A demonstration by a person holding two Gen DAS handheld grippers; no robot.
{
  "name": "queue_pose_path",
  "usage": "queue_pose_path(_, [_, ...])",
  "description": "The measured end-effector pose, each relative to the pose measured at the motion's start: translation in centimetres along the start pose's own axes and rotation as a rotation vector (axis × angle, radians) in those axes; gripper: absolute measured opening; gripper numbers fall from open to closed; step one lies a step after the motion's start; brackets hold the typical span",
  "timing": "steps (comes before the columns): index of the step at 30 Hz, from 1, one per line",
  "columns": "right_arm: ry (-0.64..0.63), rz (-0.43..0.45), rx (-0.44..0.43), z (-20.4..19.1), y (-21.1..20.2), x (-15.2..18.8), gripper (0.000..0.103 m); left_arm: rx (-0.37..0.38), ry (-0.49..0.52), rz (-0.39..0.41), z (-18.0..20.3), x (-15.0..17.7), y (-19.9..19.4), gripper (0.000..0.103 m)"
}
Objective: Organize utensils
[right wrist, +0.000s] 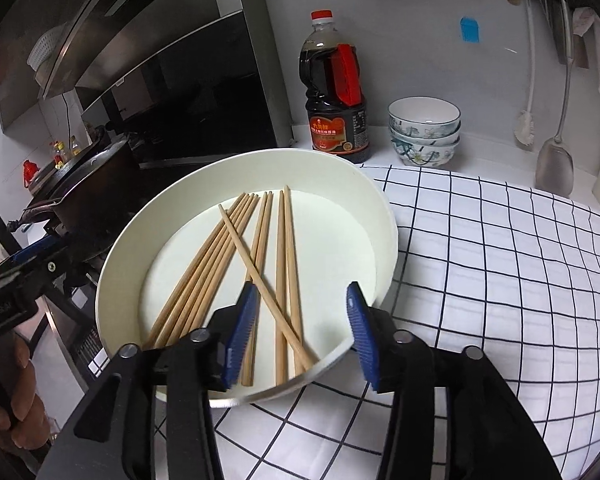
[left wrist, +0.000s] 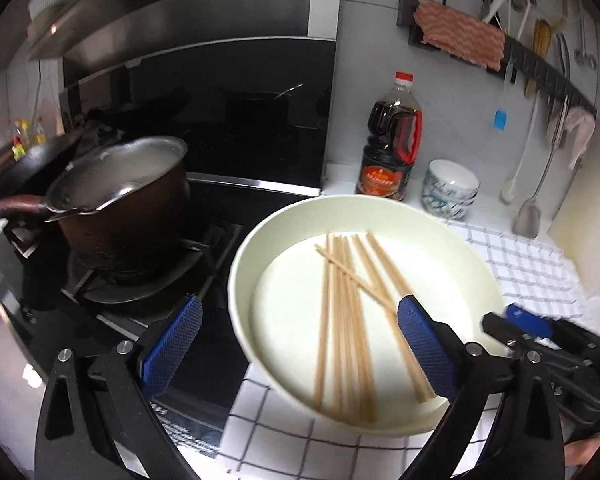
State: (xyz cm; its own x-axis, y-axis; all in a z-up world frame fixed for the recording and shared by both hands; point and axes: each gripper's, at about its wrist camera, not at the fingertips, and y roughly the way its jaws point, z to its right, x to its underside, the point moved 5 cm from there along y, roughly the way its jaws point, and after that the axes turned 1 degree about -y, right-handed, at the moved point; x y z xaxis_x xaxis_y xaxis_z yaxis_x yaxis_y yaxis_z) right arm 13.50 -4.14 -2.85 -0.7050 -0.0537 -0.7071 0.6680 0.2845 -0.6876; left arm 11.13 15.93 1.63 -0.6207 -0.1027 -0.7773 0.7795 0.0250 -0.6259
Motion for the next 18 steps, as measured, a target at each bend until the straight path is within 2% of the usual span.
queue_pose_path(10, [0.014, 0.025, 0.043, -0.3, -0.9, 1.9, 0.052, -0.057, 0.037, -0.014, 0.6, 2.0, -0.1, 0.097])
queue_pose_path(18, [0.024, 0.062, 0.099, 0.1, -2.6, 1.7, 0.057, -0.071, 0.019, -0.035, 0.3, 2.5, -0.3, 0.097])
